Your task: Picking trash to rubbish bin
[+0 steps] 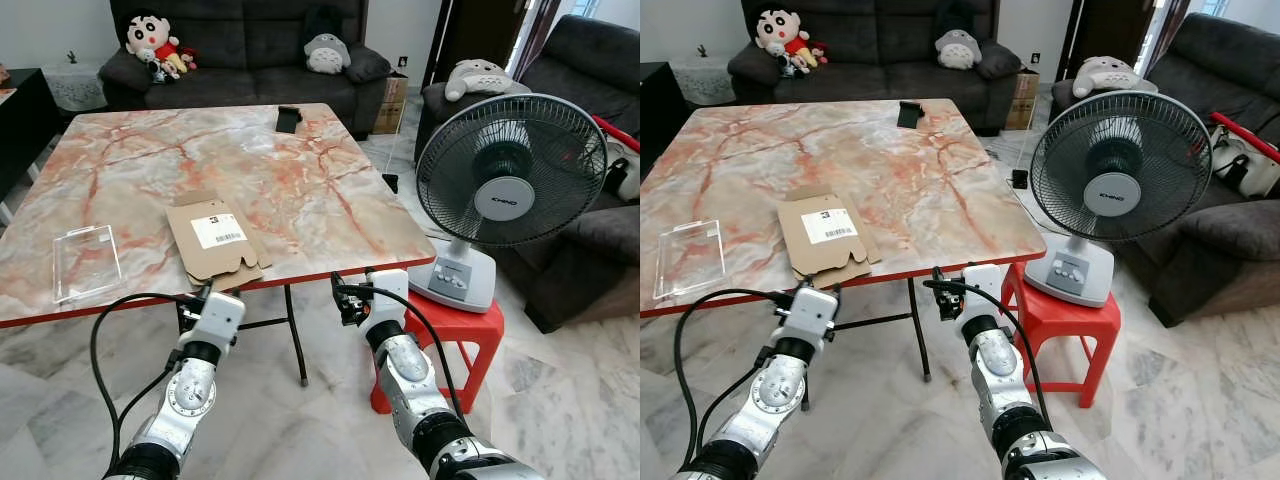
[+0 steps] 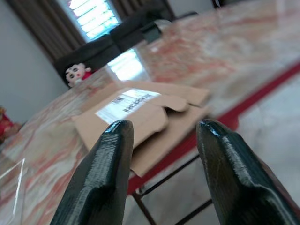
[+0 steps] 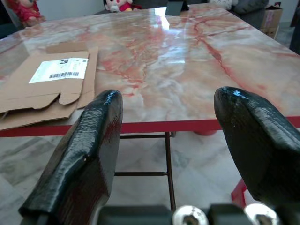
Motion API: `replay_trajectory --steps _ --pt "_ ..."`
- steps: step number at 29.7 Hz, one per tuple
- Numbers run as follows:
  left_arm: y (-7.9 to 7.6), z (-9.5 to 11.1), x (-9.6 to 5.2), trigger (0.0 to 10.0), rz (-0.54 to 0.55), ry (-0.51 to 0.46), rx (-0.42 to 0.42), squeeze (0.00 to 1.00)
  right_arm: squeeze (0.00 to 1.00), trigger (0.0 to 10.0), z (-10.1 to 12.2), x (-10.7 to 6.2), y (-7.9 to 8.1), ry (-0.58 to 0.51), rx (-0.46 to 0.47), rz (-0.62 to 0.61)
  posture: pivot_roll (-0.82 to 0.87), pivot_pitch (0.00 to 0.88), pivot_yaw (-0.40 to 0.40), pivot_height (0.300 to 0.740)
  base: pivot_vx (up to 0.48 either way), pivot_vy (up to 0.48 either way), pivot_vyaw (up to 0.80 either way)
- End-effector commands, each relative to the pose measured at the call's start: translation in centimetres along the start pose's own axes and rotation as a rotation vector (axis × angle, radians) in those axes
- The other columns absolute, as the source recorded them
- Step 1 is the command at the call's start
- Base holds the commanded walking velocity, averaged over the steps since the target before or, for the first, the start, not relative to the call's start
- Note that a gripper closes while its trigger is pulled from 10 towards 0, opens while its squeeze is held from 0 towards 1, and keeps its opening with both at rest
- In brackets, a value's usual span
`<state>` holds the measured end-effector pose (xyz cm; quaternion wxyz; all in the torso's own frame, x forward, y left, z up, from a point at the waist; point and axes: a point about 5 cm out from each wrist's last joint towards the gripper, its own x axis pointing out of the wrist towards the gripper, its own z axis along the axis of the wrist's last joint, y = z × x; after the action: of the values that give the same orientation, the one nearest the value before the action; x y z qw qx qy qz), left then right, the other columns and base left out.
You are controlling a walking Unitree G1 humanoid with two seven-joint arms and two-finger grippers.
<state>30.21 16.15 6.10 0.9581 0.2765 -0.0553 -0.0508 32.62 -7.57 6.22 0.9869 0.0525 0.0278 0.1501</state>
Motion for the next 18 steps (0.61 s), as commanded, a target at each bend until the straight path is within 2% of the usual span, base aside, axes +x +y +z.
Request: replay_trajectory --steps 1,2,3,4,7,8,9,12,16,18 --pt "-0.3 0.0 0.1 10.0 -0.038 0.006 0.065 1.00 0.00 10.0 0.1 0.1 -0.1 -0.002 -0.001 -0.001 -0.01 0.000 -0.047 0.740 0.000 0.000 0.00" --pt "-0.3 0.0 0.1 10.0 -0.038 0.006 0.065 1.00 0.00 10.0 0.1 0.1 -0.1 -0.002 -0.001 -0.001 -0.01 0.000 -0.047 0.740 0.000 0.000 0.00" --pt "-0.3 -0.1 0.1 10.0 -0.041 0.013 0.082 0.53 0.00 10.0 0.1 0.1 -0.1 -0.001 -0.002 -0.001 -0.01 0.000 -0.047 0.740 0.000 0.000 0.00" --pt "-0.3 -0.1 0.2 10.0 -0.043 0.017 0.094 0.00 0.00 10.0 0.1 0.1 -0.1 -0.001 -0.002 0.000 -0.01 0.000 -0.046 0.740 0.000 0.000 0.00" --pt "-0.1 -0.2 0.5 10.0 -0.053 0.026 0.163 0.00 0.00 10.0 0.1 0.1 -0.1 0.001 -0.003 0.003 -0.01 0.000 -0.046 0.740 0.000 0.000 0.00" --pt "-0.1 -0.2 0.5 10.0 -0.053 0.026 0.163 0.00 0.00 10.0 0.1 0.1 -0.1 0.001 -0.003 0.003 -0.01 0.000 -0.046 0.740 0.000 0.000 0.00" --pt "0.1 -0.2 0.8 10.0 -0.070 0.030 0.227 0.00 0.00 10.0 0.1 0.1 0.0 0.002 -0.004 0.006 -0.01 0.000 -0.046 0.740 0.000 0.000 0.00" --pt "0.4 -0.1 1.2 10.0 -0.084 0.032 0.282 0.00 0.00 10.0 0.1 0.1 0.0 0.002 -0.004 0.008 -0.01 0.000 -0.046 0.740 0.000 0.000 0.00" --pt "0.7 0.0 1.8 10.0 -0.096 0.046 0.319 0.00 0.00 10.0 0.1 0.1 0.0 0.000 -0.004 0.007 -0.01 0.000 -0.045 0.740 0.000 0.000 0.00" --pt "0.9 0.0 2.0 10.0 -0.071 0.053 0.268 0.00 0.00 10.0 0.1 0.1 0.1 0.000 -0.004 0.007 -0.01 0.000 -0.045 0.740 0.000 0.000 0.00"
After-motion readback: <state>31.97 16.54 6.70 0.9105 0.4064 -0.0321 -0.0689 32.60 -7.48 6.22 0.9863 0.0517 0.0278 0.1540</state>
